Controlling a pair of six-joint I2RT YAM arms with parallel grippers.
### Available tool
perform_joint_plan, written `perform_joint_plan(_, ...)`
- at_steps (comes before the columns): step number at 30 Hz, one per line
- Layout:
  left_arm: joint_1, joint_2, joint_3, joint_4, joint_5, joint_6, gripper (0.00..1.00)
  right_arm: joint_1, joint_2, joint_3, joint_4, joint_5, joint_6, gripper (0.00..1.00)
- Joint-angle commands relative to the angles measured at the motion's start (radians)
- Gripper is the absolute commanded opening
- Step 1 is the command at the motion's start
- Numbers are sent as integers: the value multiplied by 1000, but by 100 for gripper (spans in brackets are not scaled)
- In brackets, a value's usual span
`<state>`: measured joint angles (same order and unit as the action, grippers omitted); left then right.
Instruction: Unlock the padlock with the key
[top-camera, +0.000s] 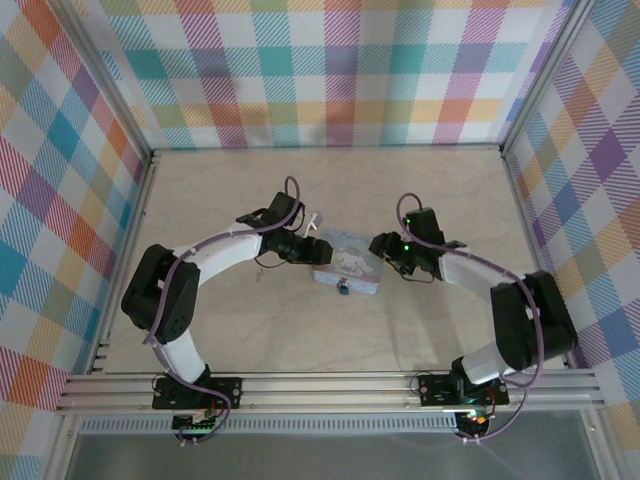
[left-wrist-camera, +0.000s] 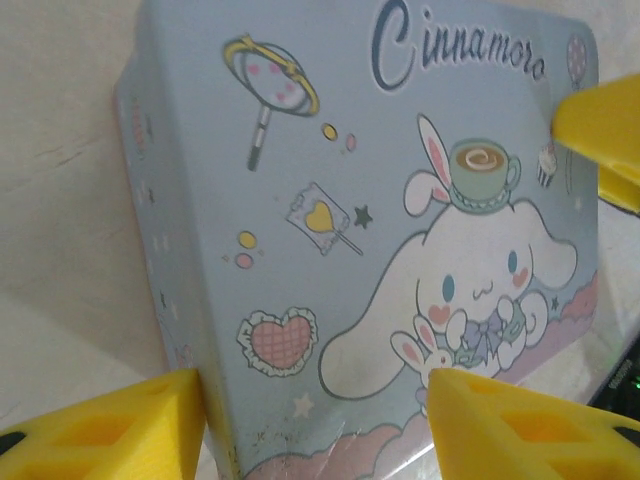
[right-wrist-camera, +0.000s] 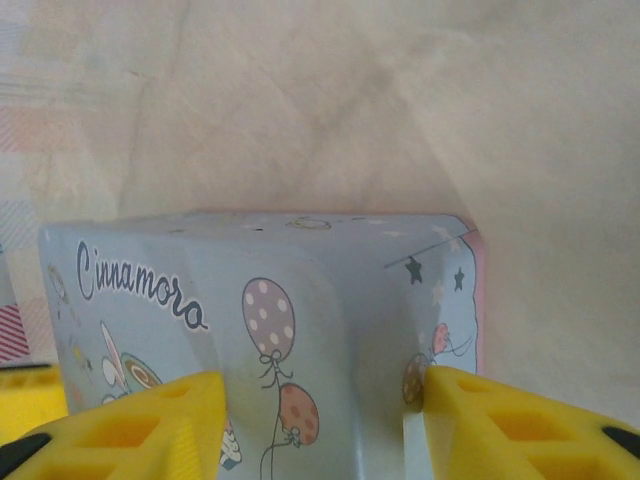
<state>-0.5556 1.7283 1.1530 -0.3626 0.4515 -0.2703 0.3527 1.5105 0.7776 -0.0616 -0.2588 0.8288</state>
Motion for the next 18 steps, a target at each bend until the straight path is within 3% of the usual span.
perform_joint_plan(1, 4, -35, -2, 76, -29, -56, 60, 11, 80, 98, 57, -80, -45, 53)
perform_joint_plan(11, 49, 67, 95, 158, -102, -144, 61, 11, 287, 364, -36, -52, -148, 55)
perform_joint_plan(18, 72, 93, 115, 147, -149, -178, 66, 10, 347, 451, -88, -13, -181, 60)
